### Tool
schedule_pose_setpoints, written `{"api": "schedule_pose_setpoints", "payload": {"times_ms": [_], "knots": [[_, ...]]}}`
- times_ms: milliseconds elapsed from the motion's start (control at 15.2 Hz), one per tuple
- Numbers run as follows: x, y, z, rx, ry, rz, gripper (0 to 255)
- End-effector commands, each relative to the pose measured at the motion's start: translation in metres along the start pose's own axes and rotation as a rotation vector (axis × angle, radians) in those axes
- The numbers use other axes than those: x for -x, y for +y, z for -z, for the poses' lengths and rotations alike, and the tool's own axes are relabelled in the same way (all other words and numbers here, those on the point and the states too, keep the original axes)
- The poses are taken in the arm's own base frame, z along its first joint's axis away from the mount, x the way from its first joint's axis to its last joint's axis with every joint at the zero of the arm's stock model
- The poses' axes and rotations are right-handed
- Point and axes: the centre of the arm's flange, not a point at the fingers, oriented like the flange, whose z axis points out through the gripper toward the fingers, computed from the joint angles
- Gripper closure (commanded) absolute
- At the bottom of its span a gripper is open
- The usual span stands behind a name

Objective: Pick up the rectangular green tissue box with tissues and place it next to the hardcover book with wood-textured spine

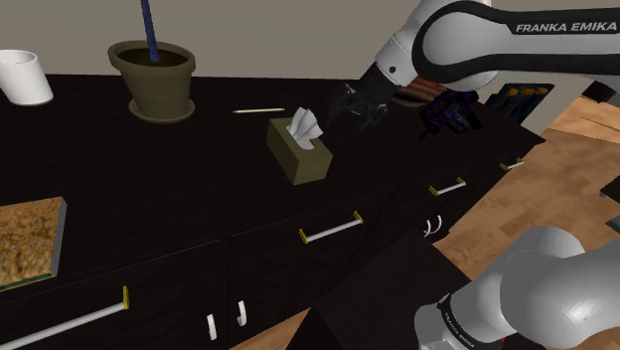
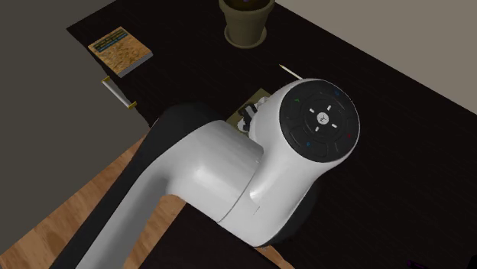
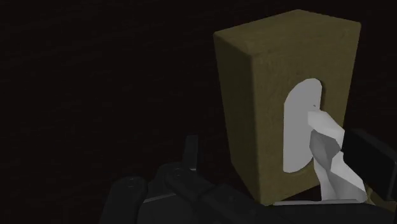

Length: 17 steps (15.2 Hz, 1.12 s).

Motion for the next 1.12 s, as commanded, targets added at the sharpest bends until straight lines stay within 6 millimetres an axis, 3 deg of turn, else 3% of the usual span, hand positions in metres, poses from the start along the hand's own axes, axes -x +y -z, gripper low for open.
{"api": "schedule_pose_setpoints", "payload": {"times_ms": [0,330,792,1056], "knots": [[-0.013,-0.010,-0.006,-0.049,0.038,-0.025,0],[-0.043,-0.039,-0.017,-0.162,0.123,-0.079,0],[-0.048,-0.045,-0.053,-0.162,0.123,-0.079,0],[-0.048,-0.045,-0.056,-0.162,0.123,-0.079,0]]}}
